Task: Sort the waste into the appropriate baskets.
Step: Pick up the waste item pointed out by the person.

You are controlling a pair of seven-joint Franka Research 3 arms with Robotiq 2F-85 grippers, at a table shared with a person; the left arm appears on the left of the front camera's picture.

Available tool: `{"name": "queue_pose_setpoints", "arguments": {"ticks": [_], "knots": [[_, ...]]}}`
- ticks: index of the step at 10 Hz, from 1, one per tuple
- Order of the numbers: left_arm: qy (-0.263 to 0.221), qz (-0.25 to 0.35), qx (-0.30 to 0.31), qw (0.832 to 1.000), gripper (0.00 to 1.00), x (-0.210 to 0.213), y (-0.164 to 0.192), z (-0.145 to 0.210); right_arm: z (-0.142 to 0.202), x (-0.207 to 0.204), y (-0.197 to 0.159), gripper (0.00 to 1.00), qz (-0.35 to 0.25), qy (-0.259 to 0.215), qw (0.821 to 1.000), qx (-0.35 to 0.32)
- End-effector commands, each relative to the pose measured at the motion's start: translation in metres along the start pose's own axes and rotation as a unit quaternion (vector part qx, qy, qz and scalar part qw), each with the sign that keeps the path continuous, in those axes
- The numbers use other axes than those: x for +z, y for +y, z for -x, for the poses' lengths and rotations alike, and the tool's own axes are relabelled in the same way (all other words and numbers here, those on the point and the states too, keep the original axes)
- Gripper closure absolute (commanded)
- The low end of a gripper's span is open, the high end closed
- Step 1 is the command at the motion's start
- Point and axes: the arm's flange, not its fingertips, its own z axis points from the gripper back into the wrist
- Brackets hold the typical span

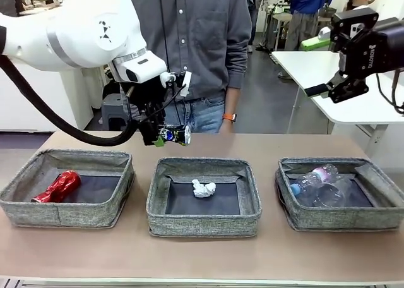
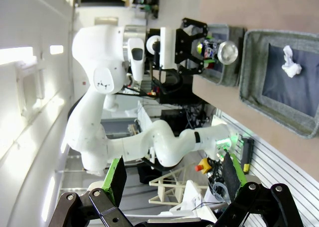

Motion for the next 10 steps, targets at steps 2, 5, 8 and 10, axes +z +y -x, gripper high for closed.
{"name": "queue_pose_setpoints", "arguments": {"ticks": [2,5,8,10], "knots": [[0.000,0.000,0.000,1.000,0.57,0.000,0.000,0.000,-0.001,0.001,0.003,0.00,-0.006,0.000,1.000,0.004],[0.004,-0.001,0.120,0.993,0.57,0.019,-0.013,-0.073,-0.001,0.001,0.003,0.00,-0.006,0.000,1.000,0.004],[0.022,0.049,0.236,0.970,0.57,0.038,-0.045,-0.122,-0.001,0.001,0.003,0.00,-0.006,0.000,1.000,0.004],[0.004,0.092,0.433,0.896,0.57,0.054,-0.054,-0.136,-0.001,0.001,0.003,0.00,-0.006,0.000,1.000,0.004]]}}
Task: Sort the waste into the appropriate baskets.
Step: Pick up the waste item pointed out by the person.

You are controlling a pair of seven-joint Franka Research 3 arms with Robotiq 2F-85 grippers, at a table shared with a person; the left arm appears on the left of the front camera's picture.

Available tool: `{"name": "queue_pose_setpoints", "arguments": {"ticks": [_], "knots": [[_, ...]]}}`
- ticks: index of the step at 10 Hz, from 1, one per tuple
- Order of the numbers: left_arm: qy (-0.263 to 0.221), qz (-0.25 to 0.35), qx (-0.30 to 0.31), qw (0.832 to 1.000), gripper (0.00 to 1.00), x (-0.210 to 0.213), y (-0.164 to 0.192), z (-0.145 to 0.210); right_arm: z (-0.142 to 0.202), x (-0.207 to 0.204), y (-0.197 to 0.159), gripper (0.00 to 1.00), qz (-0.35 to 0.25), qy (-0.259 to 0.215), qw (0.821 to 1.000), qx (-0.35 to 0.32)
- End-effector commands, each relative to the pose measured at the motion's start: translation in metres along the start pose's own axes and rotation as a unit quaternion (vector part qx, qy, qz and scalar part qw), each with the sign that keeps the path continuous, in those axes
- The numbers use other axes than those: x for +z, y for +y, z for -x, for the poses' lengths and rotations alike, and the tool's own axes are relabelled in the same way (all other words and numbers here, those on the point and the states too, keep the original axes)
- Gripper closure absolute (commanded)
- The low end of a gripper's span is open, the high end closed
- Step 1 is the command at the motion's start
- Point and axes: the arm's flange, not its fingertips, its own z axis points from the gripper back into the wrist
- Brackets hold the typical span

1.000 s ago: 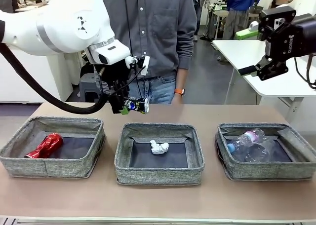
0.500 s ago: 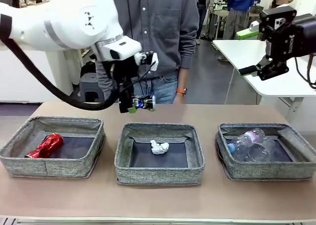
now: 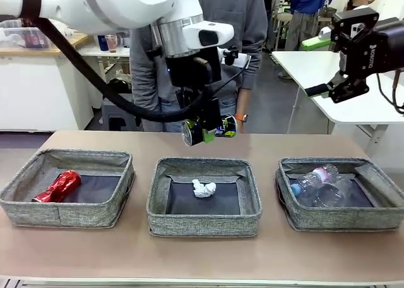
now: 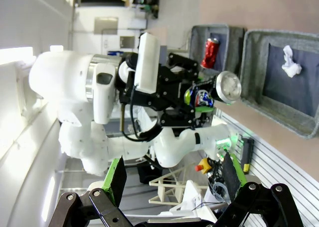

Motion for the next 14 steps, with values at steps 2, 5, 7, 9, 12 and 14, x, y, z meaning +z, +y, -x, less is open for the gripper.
{"name": "queue_pose_setpoints", "arguments": {"ticks": [2,5,7,9,12,14], "knots": [[-0.049,0.057,0.220,0.973,0.57,0.024,-0.025,-0.014,0.002,0.001,0.000,0.00,0.003,0.022,1.000,0.008],[-0.090,0.021,0.244,0.965,0.57,0.048,-0.055,-0.022,0.010,0.028,-0.002,0.00,-0.099,0.001,0.994,0.046],[-0.059,-0.018,0.269,0.961,0.57,0.063,-0.058,-0.020,0.029,0.053,-0.010,0.00,-0.046,0.027,0.998,0.043],[-0.052,-0.028,0.285,0.957,0.57,0.074,-0.059,-0.015,0.056,0.083,-0.028,0.00,0.049,0.047,0.997,0.023],[-0.042,-0.065,0.328,0.941,0.57,0.101,-0.061,-0.020,0.041,0.069,-0.020,0.00,0.004,0.032,0.999,0.023],[-0.042,-0.076,0.353,0.932,0.57,0.129,-0.060,-0.015,0.041,0.069,-0.020,0.00,0.004,0.032,0.999,0.023]]}}
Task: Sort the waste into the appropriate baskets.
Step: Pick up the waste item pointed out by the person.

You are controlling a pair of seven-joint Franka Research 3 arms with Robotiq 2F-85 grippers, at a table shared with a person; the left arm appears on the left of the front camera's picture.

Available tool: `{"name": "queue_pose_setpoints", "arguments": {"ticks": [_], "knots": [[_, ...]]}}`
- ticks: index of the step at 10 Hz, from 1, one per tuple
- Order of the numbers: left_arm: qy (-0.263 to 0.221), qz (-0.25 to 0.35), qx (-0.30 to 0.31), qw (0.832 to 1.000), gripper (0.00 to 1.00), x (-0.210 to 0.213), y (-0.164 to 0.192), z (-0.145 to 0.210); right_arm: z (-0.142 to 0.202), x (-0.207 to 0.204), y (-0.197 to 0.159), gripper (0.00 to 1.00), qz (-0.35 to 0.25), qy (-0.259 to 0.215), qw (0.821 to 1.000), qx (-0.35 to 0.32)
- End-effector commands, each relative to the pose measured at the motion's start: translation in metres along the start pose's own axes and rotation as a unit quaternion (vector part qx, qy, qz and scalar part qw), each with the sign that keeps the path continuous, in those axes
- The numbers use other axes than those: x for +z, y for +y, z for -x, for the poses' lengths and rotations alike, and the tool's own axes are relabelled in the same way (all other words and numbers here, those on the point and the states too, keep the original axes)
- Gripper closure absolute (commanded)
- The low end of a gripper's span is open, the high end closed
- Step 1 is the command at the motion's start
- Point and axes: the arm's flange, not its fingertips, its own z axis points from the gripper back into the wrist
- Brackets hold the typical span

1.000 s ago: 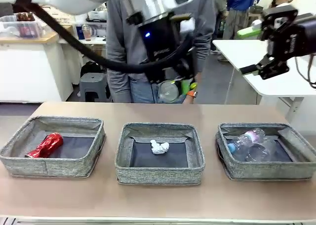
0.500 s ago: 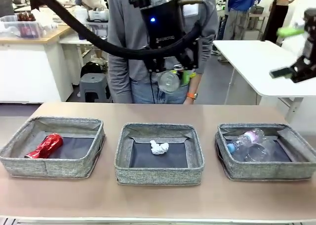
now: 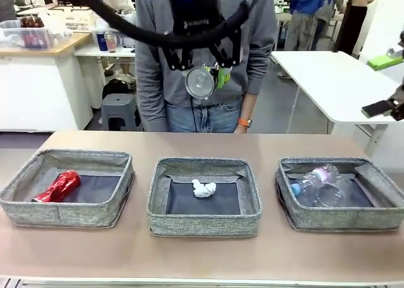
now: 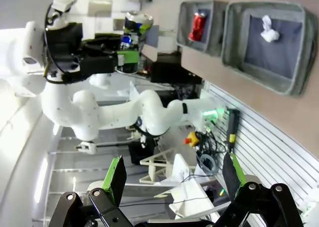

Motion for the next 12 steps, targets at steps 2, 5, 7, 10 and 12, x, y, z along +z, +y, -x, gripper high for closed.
{"name": "queue_pose_setpoints", "arguments": {"ticks": [2,5,7,10,12], "knots": [[-0.005,-0.011,0.017,1.000,0.57,0.037,-0.004,-0.006,-0.005,-0.003,0.003,0.00,-0.006,-0.008,1.000,0.004],[-0.012,-0.017,0.022,1.000,0.57,0.052,-0.005,-0.013,-0.005,-0.003,0.003,0.00,-0.006,-0.008,1.000,0.004],[-0.020,-0.020,-0.008,1.000,0.57,0.067,-0.005,-0.012,-0.005,-0.003,0.003,0.00,-0.006,-0.008,1.000,0.004],[-0.015,-0.008,0.003,1.000,0.57,0.056,0.000,-0.012,-0.005,-0.003,0.003,0.00,-0.006,-0.008,1.000,0.004],[-0.015,-0.008,0.003,1.000,0.57,0.056,0.000,-0.012,-0.005,-0.003,0.003,0.00,-0.006,-0.008,1.000,0.004]]}}
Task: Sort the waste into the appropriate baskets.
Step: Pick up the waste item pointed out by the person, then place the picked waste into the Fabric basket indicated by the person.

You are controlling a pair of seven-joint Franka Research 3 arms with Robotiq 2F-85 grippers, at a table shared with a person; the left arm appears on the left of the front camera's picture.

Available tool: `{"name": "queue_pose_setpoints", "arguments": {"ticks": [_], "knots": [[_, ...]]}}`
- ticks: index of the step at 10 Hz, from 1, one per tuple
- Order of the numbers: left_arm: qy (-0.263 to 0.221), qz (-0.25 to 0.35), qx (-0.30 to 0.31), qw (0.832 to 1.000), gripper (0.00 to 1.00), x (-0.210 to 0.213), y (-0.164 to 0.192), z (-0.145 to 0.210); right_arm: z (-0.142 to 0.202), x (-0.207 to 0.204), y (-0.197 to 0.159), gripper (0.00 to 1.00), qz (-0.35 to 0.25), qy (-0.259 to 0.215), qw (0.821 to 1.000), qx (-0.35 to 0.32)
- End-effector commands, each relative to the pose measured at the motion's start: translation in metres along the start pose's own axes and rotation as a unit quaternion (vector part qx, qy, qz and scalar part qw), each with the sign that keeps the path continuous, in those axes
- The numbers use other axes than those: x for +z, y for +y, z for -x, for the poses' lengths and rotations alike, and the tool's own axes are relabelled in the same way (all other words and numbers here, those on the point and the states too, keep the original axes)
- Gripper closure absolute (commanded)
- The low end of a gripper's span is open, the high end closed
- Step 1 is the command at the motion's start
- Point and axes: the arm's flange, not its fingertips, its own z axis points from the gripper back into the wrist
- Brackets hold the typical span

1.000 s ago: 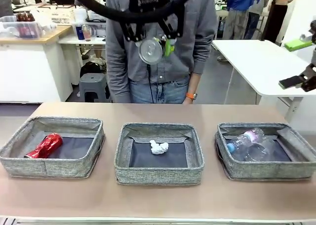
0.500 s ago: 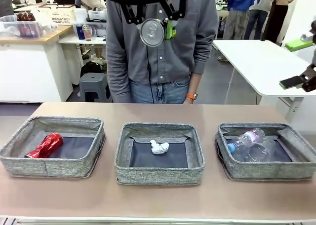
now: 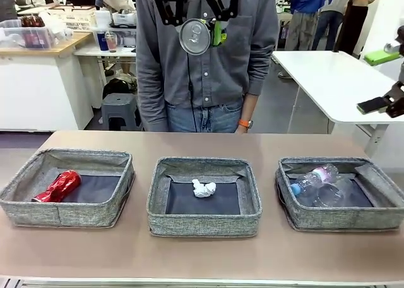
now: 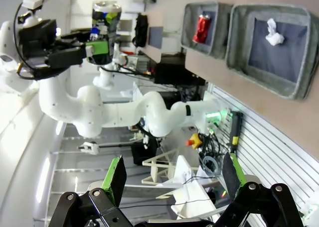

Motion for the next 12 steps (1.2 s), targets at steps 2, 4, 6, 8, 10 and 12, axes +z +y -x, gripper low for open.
{"name": "queue_pose_setpoints", "arguments": {"ticks": [2,4,6,8,10,12], "knots": [[0.000,0.000,0.008,1.000,0.57,0.0012,0.0013,0.0048,-0.0029,-0.0010,0.0018,0.00,-0.001,-0.006,1.000,0.004],[0.000,0.000,0.008,1.000,0.57,0.0012,0.0013,0.0048,-0.0029,-0.0010,0.0018,0.00,-0.001,-0.006,1.000,0.004],[0.000,0.000,0.008,1.000,0.57,0.0012,0.0013,0.0048,-0.0029,-0.0010,0.0018,0.00,-0.001,-0.006,1.000,0.004],[0.000,0.000,0.008,1.000,0.57,0.0012,0.0013,0.0048,-0.0029,-0.0010,0.0018,0.00,-0.001,-0.006,1.000,0.004],[0.000,0.000,0.008,1.000,0.57,0.0012,0.0013,0.0048,-0.0029,-0.0010,0.0018,0.00,-0.001,-0.006,1.000,0.004],[0.000,0.000,0.008,1.000,0.57,0.0012,0.0013,0.0048,-0.0029,-0.0010,0.0018,0.00,-0.001,-0.006,1.000,0.004]]}}
